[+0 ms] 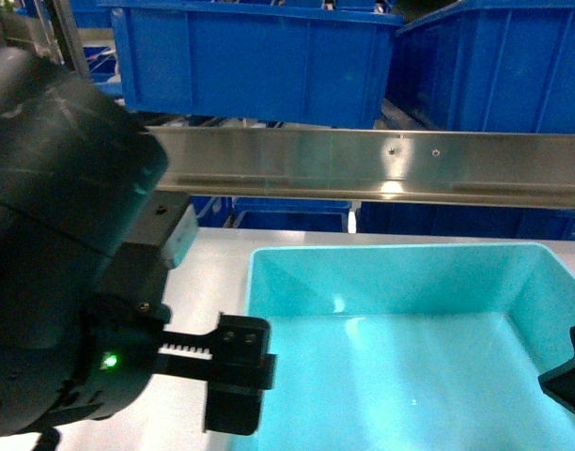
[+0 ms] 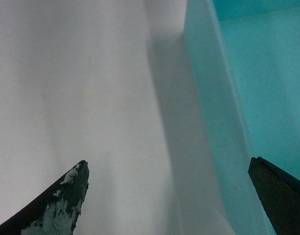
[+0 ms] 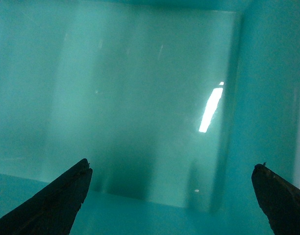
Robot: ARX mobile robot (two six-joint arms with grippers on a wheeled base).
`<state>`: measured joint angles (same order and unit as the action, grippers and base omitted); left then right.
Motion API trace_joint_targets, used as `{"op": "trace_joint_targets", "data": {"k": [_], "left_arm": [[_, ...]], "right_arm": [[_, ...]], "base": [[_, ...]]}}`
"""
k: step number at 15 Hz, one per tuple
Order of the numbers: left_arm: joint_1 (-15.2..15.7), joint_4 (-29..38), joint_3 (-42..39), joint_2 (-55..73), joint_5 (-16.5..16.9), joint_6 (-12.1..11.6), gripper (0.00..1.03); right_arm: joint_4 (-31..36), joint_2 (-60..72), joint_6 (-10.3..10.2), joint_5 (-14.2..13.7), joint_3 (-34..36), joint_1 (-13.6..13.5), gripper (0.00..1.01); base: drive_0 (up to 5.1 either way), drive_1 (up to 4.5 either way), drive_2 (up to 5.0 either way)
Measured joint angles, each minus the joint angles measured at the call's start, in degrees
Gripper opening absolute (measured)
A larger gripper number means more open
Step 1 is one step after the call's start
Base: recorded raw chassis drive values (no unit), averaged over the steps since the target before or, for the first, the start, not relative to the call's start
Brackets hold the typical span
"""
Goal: Organize blue bins on left shelf correctly
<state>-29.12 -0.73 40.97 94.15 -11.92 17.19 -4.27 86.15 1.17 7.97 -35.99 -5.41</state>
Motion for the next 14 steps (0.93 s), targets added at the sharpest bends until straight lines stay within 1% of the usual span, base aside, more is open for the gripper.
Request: {"op": "trace_joint_targets", "data": {"k": [1,2,5,7,8,9,10,12,14], "left_arm": [[-1.53,-0.50,1.11,0.68,0.26,0.90,0.98],[-2.45,-1.53,1.40,1.40,0.61,1.60,0.98],[-2.34,-1.29,0.77,1.46,0.46,2.29,0.98],[-1.73,-0.70,0.02,-0.98,-2.08,2.32,0.98],[-1.75,0.81,-0.46,-2.82,-3.30,1.88,0.98],[-1.75,0.85,-0.42,-4.50,-3.91,1.73,0.98],[-2.08,2.03,-0.35,-5.66,-4.07,0.85,0.98],[-2.84,1.36,0.20,-5.92,-3.19,0.48,0.98],[-3.15,0.39,1.07,-4.37,-0.77,0.90,0.98]], "right_arm": [[0.55,-0.07,0.42,0.26,0.81,0.68,0.98],[0.96,-0.13,0.59,0.26,1.64,0.74,0.98],[0.87,-0.96,0.98,0.90,3.19,0.96,0.98],[1.22,-2.62,1.03,1.97,4.61,1.16,0.98],[1.51,-3.10,1.18,2.36,5.03,1.38,0.98],[1.49,-3.63,1.31,2.45,5.55,1.64,0.98],[1.31,-4.09,1.57,2.86,6.08,2.03,0.98],[1.36,-4.46,1.97,3.10,6.60,2.95,0.98],[1.84,-4.59,2.29,2.78,6.58,2.60,0.98]], "base": [[0.0,0.00,0.0],[0.0,0.00,0.0],[0.0,0.00,0.0],[0.0,0.00,0.0],[0.0,0.00,0.0],[0.0,0.00,0.0],[0.0,0.00,0.0],[0.0,0.00,0.0],[0.0,0.00,0.0]]}}
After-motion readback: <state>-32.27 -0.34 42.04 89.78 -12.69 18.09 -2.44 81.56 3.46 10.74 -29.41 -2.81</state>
